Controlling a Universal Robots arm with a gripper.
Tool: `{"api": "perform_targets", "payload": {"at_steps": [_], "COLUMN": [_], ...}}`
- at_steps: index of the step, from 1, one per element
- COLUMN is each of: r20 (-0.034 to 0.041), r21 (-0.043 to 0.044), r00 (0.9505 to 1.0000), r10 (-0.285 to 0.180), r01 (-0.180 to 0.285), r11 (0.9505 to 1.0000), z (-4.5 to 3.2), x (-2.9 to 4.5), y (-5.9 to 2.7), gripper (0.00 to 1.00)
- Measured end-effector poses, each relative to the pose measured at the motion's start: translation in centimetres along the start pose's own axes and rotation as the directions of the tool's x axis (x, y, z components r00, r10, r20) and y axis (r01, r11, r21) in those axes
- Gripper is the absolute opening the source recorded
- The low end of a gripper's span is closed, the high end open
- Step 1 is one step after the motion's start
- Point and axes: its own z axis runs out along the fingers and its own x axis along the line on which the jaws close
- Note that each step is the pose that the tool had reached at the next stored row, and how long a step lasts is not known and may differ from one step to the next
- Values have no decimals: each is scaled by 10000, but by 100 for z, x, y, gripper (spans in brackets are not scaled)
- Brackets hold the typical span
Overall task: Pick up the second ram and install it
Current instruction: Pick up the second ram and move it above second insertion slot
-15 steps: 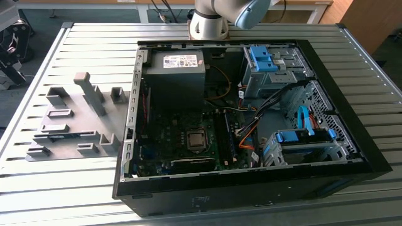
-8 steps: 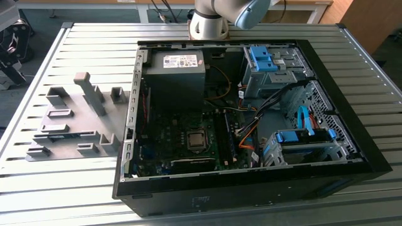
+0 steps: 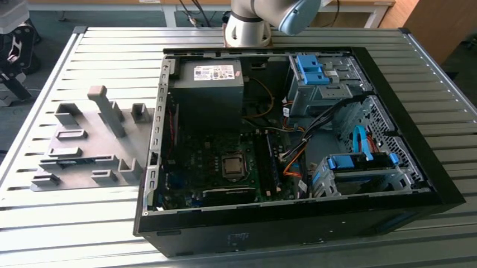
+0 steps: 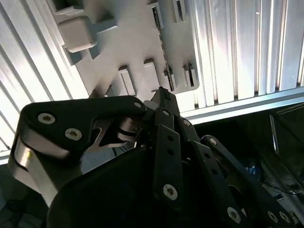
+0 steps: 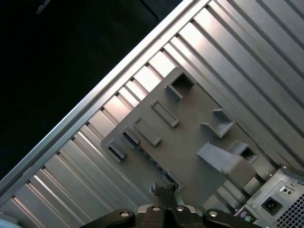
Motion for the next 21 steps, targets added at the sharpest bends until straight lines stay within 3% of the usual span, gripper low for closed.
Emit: {"api": "perform_targets", "payload": {"at_steps": [5,10,12,13,21], "r20": [-4,10,16,16,0], "r21": [3,-7,-11,-12,-3], "r00": [9972,9889,9841,9702,9528], "r10": [-750,-1483,-1776,-2423,-3037], "r01": [750,1483,1776,2423,3037], "r11": [9972,9889,9841,9702,9528], "z": [2,3,3,4,4], "x": [1,3,4,7,13], "y": [0,3,4,7,13], "gripper": [11,11,11,11,11]}}
